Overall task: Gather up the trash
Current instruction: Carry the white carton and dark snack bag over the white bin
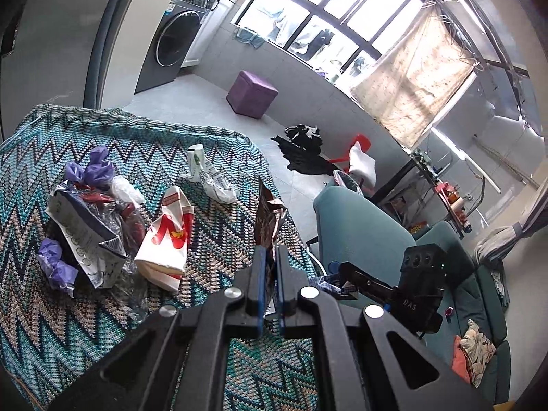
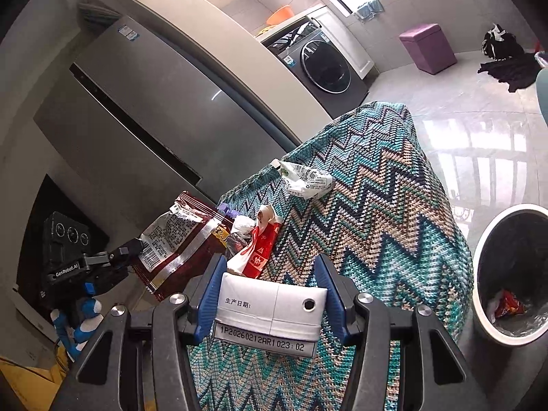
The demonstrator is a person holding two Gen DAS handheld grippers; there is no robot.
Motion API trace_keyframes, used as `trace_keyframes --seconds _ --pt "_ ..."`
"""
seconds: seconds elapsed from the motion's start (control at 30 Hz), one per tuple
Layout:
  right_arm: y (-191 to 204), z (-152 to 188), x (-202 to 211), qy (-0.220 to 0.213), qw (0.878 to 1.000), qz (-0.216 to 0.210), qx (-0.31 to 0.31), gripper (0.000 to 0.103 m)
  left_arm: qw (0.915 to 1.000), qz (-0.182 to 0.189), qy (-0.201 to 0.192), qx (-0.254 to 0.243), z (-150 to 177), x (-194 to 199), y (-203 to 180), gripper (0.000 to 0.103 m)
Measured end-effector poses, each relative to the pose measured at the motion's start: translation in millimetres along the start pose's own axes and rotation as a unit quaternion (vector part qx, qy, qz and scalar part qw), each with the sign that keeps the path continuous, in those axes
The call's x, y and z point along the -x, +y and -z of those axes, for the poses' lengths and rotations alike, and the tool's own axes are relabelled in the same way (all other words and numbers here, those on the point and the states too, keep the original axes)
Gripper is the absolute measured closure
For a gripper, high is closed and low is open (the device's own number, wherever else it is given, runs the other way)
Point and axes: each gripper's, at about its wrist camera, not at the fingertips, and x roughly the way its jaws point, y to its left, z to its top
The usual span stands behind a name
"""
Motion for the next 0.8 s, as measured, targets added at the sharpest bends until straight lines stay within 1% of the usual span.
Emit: trace_keyframes --seconds 0.17,0.27,0.43,0.5,0.6,0.7,0.8 --pt "-5 -12 11 -0.016 1.000 -0.002 -0.011 0.052 0.9998 0.009 0.010 -0.017 -9 -17 -19 0.098" --pt "-4 -22 20 -0.027 1.000 0.004 -0.009 0.052 0.9992 0.017 0.019 -0.031 -16 -32 -34 0.098" --pt "-11 -42 48 -0.061 0.998 0.031 -0.007 0.052 0.9968 0.038 0.035 -0.061 -27 -64 -69 0.098" --pt "-18 -51 68 -0.079 0.995 0.053 -0.005 0.052 0.9951 0.045 0.044 -0.076 -32 -82 -86 0.098" --pt "-34 -61 99 -0.104 0.989 0.104 -0.003 0.052 0.9917 0.060 0.069 -0.090 -35 -116 -111 0.098" --pt "-55 -64 121 -0.118 0.978 0.170 -0.007 0.052 0.9877 0.063 0.095 -0.107 -32 -157 -136 0.098" --pt "-81 -65 128 -0.119 0.967 0.223 -0.020 0.052 0.9837 0.060 0.124 -0.116 -25 -201 -153 0.098"
